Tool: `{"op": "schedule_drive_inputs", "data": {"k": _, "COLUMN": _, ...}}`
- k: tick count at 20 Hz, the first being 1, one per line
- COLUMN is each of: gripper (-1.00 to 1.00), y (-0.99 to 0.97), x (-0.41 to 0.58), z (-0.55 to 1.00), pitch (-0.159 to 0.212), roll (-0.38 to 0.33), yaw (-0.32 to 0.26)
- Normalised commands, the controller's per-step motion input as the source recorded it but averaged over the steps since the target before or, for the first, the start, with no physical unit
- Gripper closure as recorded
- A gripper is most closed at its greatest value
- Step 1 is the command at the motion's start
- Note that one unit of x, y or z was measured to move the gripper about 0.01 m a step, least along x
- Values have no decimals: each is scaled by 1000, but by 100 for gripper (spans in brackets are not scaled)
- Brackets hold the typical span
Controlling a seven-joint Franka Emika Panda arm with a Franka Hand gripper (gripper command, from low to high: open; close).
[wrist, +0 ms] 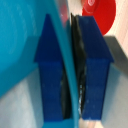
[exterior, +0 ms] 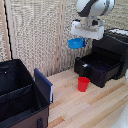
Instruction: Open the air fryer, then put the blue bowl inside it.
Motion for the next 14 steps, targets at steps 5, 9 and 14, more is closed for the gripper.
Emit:
{"op": "schedule_drive_inputs", "data": {"k": 5, "gripper": 100, "y": -514, "x": 0, "z": 89, "pitch": 2, "roll": 0, "yaw": -264}}
{"op": "schedule_drive_inputs", "data": {"k": 9, "gripper": 100, "y": -706, "x": 5, "z": 21, "pitch": 3, "roll": 0, "yaw": -186}}
{"op": "schedule_drive_inputs", "data": {"k": 14, "gripper": 100, "y": -837, "x": 0, "z": -3, "pitch": 24, "roll": 8, "yaw": -130}}
